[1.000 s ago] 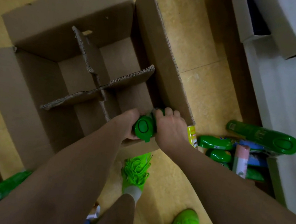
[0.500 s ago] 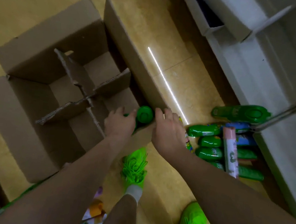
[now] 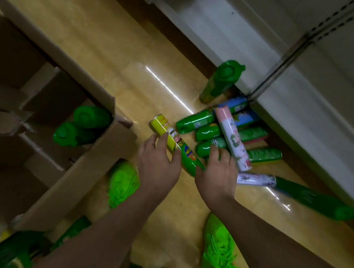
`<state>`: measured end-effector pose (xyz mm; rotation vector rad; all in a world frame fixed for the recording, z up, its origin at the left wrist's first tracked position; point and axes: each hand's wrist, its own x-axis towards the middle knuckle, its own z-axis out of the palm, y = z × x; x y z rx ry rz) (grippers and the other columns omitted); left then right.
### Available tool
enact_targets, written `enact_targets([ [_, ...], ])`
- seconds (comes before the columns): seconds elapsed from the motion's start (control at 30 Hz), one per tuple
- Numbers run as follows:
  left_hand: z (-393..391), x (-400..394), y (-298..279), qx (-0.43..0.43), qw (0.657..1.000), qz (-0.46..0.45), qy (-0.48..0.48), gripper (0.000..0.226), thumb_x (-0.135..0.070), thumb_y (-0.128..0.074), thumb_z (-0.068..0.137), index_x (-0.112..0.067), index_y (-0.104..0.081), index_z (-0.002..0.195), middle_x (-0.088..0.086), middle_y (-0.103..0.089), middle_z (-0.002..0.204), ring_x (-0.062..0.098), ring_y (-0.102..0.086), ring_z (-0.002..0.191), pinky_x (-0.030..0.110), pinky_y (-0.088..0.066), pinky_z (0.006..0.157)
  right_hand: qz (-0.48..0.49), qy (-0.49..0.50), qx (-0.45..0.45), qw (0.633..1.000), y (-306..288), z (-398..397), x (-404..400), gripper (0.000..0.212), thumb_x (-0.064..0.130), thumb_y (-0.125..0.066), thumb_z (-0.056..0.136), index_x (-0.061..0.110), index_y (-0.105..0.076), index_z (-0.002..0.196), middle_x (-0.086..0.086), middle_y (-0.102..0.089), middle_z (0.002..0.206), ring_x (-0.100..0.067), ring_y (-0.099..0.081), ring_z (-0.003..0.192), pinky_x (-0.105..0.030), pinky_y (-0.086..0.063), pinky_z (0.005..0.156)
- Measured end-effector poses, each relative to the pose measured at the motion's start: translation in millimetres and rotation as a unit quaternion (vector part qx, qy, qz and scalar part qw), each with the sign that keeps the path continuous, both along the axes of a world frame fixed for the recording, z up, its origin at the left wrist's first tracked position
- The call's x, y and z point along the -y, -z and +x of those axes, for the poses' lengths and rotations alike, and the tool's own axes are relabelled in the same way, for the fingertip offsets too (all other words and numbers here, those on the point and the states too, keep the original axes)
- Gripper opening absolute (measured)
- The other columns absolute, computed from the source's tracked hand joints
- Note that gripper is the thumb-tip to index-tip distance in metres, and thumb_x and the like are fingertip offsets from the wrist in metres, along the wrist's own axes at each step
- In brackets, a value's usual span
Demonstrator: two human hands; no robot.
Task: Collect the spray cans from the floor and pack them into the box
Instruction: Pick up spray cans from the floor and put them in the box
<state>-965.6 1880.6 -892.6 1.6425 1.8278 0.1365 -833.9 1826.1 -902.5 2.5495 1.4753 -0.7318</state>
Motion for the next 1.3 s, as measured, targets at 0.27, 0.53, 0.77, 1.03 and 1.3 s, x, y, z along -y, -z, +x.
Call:
enact_targets([
  [0.27, 57.0, 26.1, 71.1, 0.103, 0.913, -0.272, -0.285, 0.063, -0.033, -0.072, 0.088, -0.012, -0.048, 0.143, 0.013, -0.057, 0.135, 0.031, -0.051, 0.126, 0.032, -0.04, 0.096, 0.017, 0.084, 0.005, 0.996, 68.2, 78.7, 23.8, 0.067, 0.032, -0.071, 0.08, 0.008, -0.045, 0.137, -0.021, -0.05, 0.13, -0.04, -0.046, 0.116, -0.047, -0.038, 0.098],
  [0.53, 74.2, 25.6, 147.0, 0.136, 0.875, -0.265, -0.382, 0.075, -0.031, -0.082, 0.078, -0.01, -0.041, 0.136, 0.011, -0.058, 0.122, 0.03, -0.056, 0.104, 0.045, -0.05, 0.098, 0.017, 0.052, 0.032, 0.998, 137.0, 113.6, 3.6, 0.072, 0.036, -0.073, 0.079, 0.01, -0.041, 0.138, -0.02, -0.051, 0.128, -0.04, -0.047, 0.118, -0.045, -0.039, 0.094],
  [0.77, 78.5, 26.1, 190.6, 0.195, 0.817, -0.277, -0.465, 0.071, -0.028, -0.087, 0.073, -0.014, -0.043, 0.128, 0.006, -0.057, 0.116, 0.026, -0.057, 0.098, 0.048, -0.052, 0.096, 0.045, 0.092, 0.026, 0.994, 176.8, 113.7, 0.2, 0.075, 0.018, -0.072, 0.078, 0.007, -0.036, 0.142, -0.023, -0.055, 0.122, -0.041, -0.05, 0.113, -0.047, -0.043, 0.088],
  [1.03, 72.7, 25.7, 157.9, 0.206, 0.801, -0.287, -0.484, 0.073, -0.027, -0.09, 0.058, -0.016, -0.045, 0.114, 0.011, -0.061, 0.111, 0.033, -0.066, 0.094, 0.051, -0.058, 0.085, 0.039, 0.105, -0.017, 0.994, 155.5, 107.8, 11.6, 0.056, 0.014, -0.07, 0.077, -0.008, -0.049, 0.124, -0.031, -0.051, 0.118, -0.043, -0.047, 0.108, -0.045, -0.036, 0.091],
  [1.3, 46.8, 13.1, 51.3, 0.219, 0.788, -0.299, -0.491, 0.078, -0.039, -0.085, 0.045, -0.003, -0.062, 0.111, 0.017, -0.068, 0.101, 0.034, -0.072, 0.079, 0.051, -0.062, 0.071, 0.071, 0.097, -0.077, 0.99, 67.6, 76.4, 16.4, 0.049, 0.015, -0.075, 0.075, -0.005, -0.052, 0.113, -0.028, -0.054, 0.111, -0.042, -0.047, 0.108, -0.046, -0.037, 0.092],
])
